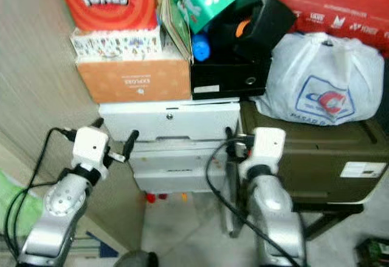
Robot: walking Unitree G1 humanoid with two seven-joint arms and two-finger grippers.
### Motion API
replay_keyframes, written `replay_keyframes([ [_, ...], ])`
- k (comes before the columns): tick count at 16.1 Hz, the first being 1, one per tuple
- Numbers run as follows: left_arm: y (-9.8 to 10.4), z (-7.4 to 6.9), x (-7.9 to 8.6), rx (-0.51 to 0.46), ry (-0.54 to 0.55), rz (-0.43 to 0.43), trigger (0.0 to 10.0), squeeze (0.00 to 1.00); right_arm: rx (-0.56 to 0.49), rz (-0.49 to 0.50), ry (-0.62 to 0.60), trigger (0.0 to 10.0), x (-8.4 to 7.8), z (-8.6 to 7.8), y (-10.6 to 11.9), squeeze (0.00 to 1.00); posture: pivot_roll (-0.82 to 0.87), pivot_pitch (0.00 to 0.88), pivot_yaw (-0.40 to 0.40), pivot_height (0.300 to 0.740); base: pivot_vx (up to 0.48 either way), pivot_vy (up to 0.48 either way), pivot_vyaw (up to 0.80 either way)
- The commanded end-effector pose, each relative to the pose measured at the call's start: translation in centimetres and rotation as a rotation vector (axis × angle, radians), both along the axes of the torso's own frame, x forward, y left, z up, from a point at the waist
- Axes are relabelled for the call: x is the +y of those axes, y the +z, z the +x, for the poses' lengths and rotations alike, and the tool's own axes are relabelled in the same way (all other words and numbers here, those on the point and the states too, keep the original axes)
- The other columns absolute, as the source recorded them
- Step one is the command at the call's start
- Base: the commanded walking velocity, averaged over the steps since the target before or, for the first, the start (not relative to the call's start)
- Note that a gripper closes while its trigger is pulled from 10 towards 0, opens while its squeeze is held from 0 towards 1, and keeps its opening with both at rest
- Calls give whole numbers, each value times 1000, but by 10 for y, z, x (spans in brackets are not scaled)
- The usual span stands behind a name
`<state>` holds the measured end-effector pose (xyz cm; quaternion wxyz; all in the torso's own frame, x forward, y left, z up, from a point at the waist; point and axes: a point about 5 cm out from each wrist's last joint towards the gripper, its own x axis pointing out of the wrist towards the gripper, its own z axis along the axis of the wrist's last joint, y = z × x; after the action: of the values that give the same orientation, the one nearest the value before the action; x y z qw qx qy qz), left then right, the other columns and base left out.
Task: Clean up the room
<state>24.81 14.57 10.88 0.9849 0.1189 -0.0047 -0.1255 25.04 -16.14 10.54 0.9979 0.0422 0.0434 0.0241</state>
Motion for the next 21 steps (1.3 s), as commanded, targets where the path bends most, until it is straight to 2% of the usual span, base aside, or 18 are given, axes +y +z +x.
replay_keyframes([
  [1,4,1,-1,-13,7,17,10000,0,-3,-4,30,10000,0,3,1,0,44,0,-7,740,0,0,0],
  [12,4,-3,-4,-30,36,48,10000,0,-7,8,54,10000,6,13,2,0,84,0,-57,740,0,0,0],
  [17,3,-5,-5,-31,38,52,10000,0,-6,9,37,10000,2,12,2,0,75,0,-58,740,0,0,0],
  [21,8,-1,-13,-48,30,37,10000,0,-2,-10,13,10000,-6,13,4,0,25,0,-72,740,0,0,0],
])
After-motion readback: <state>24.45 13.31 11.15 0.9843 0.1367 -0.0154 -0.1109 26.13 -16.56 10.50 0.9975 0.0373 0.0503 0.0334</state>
